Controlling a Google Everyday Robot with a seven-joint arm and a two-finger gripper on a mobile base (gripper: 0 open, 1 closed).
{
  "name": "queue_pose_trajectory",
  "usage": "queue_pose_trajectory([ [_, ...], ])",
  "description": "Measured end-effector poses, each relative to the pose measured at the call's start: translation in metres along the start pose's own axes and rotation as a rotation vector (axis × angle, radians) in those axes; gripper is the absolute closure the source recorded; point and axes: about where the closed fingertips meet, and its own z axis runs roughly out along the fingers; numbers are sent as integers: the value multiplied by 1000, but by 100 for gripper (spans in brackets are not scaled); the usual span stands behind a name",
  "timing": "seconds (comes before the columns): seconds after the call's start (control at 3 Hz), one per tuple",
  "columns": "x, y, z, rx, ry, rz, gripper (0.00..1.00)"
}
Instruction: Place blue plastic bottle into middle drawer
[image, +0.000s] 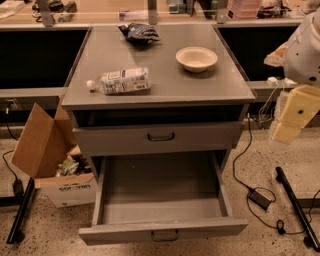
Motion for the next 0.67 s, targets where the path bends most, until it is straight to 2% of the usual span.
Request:
queue_pose_trajectory([
  [0.33, 0, 0, 0, 0, 0, 0, 0],
  [0.67, -7, -23, 15, -10, -14, -22, 0],
])
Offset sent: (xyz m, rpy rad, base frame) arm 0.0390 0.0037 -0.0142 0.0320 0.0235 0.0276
